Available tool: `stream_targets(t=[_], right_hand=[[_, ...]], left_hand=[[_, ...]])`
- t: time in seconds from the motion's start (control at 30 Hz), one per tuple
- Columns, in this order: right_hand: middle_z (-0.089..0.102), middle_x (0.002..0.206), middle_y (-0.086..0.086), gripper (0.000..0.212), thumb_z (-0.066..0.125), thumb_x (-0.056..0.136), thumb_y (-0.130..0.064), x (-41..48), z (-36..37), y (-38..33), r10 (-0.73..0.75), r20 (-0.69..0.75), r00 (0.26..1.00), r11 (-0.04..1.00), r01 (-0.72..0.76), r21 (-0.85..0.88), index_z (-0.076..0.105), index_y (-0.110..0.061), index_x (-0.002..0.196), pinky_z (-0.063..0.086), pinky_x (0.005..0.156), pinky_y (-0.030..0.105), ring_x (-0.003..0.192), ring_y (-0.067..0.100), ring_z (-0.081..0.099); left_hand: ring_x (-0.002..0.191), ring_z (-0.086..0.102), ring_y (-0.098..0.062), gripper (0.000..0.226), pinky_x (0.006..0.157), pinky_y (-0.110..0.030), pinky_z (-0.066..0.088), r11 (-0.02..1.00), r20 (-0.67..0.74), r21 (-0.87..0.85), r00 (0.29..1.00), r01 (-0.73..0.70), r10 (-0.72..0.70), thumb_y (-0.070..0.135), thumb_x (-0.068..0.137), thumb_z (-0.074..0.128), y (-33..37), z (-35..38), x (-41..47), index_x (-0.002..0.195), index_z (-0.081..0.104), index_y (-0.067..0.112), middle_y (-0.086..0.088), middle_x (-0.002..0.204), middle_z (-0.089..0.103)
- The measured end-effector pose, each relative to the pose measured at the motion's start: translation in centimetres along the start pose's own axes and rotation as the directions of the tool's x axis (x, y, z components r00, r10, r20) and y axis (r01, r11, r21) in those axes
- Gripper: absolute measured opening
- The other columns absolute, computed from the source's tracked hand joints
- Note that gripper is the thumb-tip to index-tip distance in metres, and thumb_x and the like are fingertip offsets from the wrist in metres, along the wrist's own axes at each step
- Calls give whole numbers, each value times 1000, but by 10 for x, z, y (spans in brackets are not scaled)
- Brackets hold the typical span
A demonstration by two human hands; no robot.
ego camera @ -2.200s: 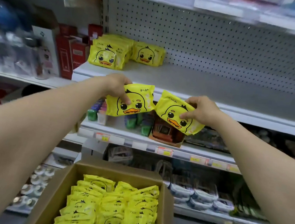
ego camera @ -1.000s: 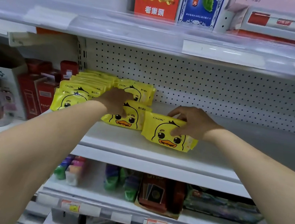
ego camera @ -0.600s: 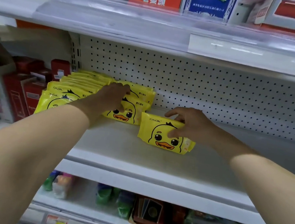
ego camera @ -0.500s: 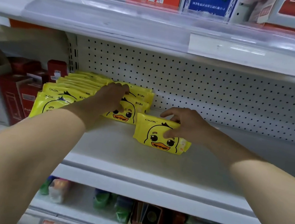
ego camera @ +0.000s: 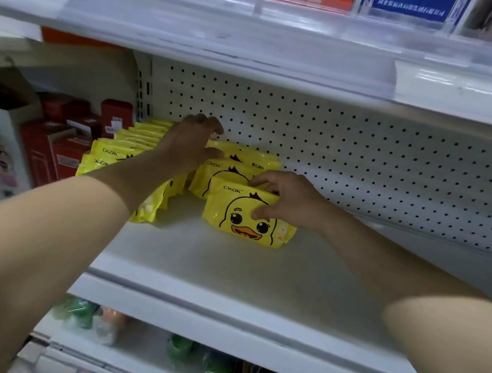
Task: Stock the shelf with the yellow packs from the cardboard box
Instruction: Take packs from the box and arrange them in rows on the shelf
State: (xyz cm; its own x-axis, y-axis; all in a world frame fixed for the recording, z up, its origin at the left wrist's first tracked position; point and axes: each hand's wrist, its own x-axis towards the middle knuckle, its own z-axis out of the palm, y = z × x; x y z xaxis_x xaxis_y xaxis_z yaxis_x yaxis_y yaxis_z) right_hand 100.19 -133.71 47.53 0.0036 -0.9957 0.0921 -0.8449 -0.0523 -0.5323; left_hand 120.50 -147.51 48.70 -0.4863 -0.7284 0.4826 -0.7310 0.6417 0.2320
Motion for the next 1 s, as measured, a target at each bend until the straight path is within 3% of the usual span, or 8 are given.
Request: stream_targets(t=[0.2, 0.37, 0.43, 0.6, 0.73, 0.9, 1.0], right_hand=[[65, 120, 2, 64, 89, 67, -24, 31, 24, -30, -49, -46, 998, 998, 47, -39, 63, -27, 125, 52, 93, 35, 113, 17, 60], [59, 127, 5, 59, 80, 77, -22, 33, 36, -42, -87, -274, 958, 984, 40, -171, 58, -21, 132, 42, 90, 27, 120, 22, 52], [54, 131, 6, 58, 77, 80, -23, 25, 33, -47, -80, -309, 948, 981, 19, -194, 57, -21, 135, 39, 93, 30, 125, 24, 45], [53, 130, 5, 59, 75, 81, -24, -14, 20, -61, -48, -300, 953, 969, -28, -247, 54, -24, 136, 36, 86, 29, 126, 24, 43], [51, 136, 6, 66, 76, 81, -27, -52, 11, -83, 2, -226, 974, 942, -77, -326, 48, -26, 140, 41, 95, 33, 130, 24, 40], [50, 137, 5, 71, 78, 78, -32, -114, 24, -114, 78, -188, 979, 901, -150, -407, 46, -34, 141, 48, 97, 36, 124, 26, 48], [52, 137, 6, 68, 77, 81, -29, -156, 39, -126, 66, -169, 983, 888, -135, -439, 45, -31, 141, 46, 95, 38, 126, 28, 47]], left_hand=[[120, 50, -32, 52, 97, -44, 45, 998, -58, 26, 997, 53, -51, 42, 86, 69, -18, -24, -19, 128, 54, 15, -12, 127, 57], [119, 50, -33, 52, 95, -42, 43, 997, -75, 18, 995, 70, -68, 41, 87, 68, -17, -43, -43, 128, 54, 14, -13, 127, 57], [120, 49, -33, 51, 95, -40, 41, 997, -63, 18, 996, 72, -71, 40, 87, 68, -14, -49, -54, 128, 54, 14, -13, 127, 56], [127, 45, -30, 51, 103, -41, 39, 993, -2, -62, 995, 101, -101, 38, 85, 71, 1, -63, -87, 128, 54, 18, -10, 133, 52], [133, 38, -30, 52, 105, -42, 38, 986, 103, -86, 985, 145, -136, 33, 83, 74, 16, -77, -114, 129, 53, 24, -8, 140, 43], [117, 50, -33, 61, 90, -36, 49, 992, 169, -73, 981, 107, -94, 22, 79, 76, 38, -100, -163, 134, 50, 25, -11, 132, 46], [117, 49, -32, 68, 90, -35, 43, 995, 223, -63, 973, 75, -60, 26, 76, 81, 48, -107, -202, 136, 48, 23, -11, 133, 46]])
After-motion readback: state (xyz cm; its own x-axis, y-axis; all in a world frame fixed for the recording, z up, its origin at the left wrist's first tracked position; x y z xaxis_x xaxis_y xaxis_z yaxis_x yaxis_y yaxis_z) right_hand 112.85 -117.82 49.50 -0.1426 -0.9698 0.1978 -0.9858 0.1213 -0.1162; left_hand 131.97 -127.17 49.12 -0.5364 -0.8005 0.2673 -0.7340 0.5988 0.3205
